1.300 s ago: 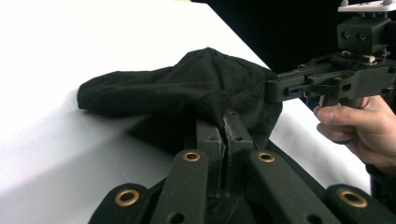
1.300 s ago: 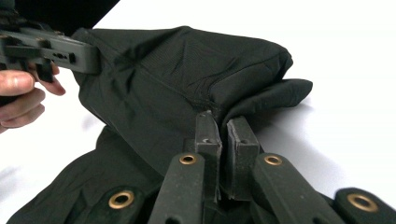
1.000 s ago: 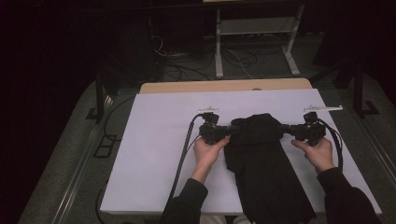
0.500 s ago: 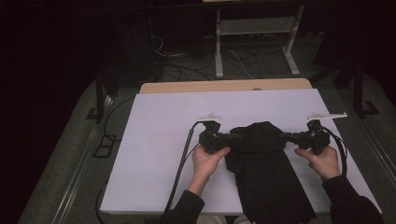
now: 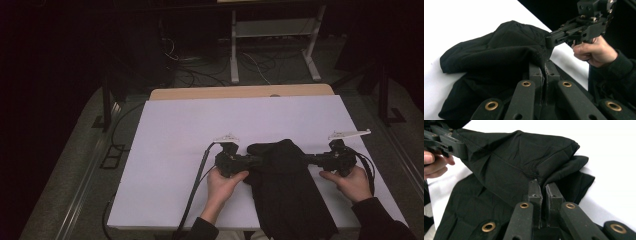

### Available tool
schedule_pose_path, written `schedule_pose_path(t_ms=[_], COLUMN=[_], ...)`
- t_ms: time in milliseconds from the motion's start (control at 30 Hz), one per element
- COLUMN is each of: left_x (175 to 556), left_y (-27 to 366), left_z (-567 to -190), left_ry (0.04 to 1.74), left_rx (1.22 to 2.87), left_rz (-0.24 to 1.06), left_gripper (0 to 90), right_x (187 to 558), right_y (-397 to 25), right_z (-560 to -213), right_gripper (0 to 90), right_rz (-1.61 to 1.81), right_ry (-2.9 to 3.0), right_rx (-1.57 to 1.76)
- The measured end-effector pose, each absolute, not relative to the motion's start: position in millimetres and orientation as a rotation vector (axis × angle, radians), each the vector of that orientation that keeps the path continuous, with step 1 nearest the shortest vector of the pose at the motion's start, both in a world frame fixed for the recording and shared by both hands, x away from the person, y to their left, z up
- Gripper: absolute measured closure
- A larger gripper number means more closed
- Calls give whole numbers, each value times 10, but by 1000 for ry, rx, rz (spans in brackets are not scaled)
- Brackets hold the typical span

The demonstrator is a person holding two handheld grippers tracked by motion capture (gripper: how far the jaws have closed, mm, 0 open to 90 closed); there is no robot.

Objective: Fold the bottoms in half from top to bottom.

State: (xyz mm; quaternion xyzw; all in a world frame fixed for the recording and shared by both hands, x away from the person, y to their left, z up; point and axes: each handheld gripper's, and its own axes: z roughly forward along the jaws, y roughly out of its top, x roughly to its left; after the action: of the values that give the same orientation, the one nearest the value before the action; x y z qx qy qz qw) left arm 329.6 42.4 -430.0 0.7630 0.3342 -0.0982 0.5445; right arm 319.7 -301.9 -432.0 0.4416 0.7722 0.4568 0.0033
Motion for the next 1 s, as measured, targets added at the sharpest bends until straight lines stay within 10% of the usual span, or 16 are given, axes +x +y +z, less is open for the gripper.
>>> schedule_pose_path(t_ms=[1000], left_x=[3077], left_y=[414], left_z=[-4585], left_ry=[787], left_rx=[1940], left_rz=[-262], left_gripper=[862], right_x=[2979], right_y=[-3021], right_z=[-4526], right_gripper=[752], right_rz=[1268], right_ry=[2559], right_rx=[1360])
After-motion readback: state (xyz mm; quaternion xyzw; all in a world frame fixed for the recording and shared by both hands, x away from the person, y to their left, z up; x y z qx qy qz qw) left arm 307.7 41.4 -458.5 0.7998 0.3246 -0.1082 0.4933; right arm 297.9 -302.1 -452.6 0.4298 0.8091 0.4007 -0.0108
